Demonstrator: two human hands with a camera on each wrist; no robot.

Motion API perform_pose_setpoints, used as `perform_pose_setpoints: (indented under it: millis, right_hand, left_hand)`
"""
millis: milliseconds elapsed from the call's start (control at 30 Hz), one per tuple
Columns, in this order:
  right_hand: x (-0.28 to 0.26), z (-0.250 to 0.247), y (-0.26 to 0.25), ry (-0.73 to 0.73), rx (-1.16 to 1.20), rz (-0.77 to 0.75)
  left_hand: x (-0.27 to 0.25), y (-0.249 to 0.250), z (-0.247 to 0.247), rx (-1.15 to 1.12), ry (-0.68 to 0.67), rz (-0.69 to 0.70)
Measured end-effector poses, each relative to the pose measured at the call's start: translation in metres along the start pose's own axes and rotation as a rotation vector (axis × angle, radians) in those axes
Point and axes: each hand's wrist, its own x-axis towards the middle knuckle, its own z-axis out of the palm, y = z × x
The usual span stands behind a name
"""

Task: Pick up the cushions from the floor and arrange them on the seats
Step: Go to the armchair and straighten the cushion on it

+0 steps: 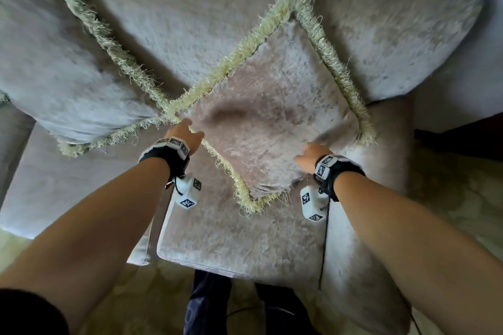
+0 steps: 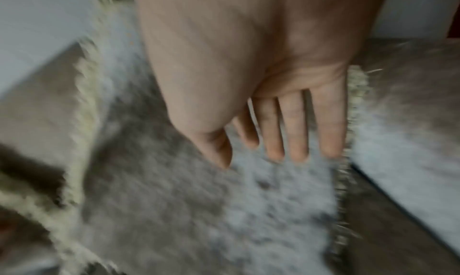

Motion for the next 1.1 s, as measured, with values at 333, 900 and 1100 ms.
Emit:
perform_pose_setpoints:
  millis: [333,900,1100]
  right_hand:
    - [-0.059,-0.098,-0.135,0.064,0.455,-0.392]
    - [-0.285,0.002,-0.528,-0.166,0.406,-0.766]
    - [-0.409,0.112,-0.680,-0.320,0.322,-0.922]
  left_hand:
    - [-0.067,0.066,-0.083,-0.227,0.191,0.193]
    - [-0.199,-0.296,-0.323,-0.543,0.554,-0.143]
    - [-0.285,-0.491,-0.397,-0.595,0.730,-0.303]
